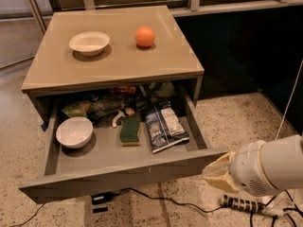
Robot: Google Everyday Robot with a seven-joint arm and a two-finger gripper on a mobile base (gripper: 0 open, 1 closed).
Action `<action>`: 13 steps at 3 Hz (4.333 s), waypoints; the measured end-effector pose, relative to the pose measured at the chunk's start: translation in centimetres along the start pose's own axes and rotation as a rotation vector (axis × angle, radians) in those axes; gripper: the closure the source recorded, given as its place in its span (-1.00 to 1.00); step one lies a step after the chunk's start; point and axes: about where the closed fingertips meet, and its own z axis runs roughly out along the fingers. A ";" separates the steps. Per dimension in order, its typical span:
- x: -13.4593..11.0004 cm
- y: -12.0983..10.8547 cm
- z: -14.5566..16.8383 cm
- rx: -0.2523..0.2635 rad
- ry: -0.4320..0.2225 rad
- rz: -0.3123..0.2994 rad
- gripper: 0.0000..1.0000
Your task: Close top drawer
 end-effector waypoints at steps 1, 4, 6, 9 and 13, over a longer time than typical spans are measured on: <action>0.2 1.2 2.7 0.009 -0.018 -0.003 1.00; 1.3 1.8 8.9 0.087 0.035 0.050 1.00; 1.4 0.6 10.9 0.153 0.042 0.167 1.00; -0.4 -0.1 13.2 0.170 -0.033 0.180 1.00; -1.9 -2.4 16.0 0.266 -0.129 0.211 1.00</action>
Offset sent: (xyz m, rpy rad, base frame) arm -0.0097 0.0416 -0.0584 -0.0113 -0.0440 -0.0028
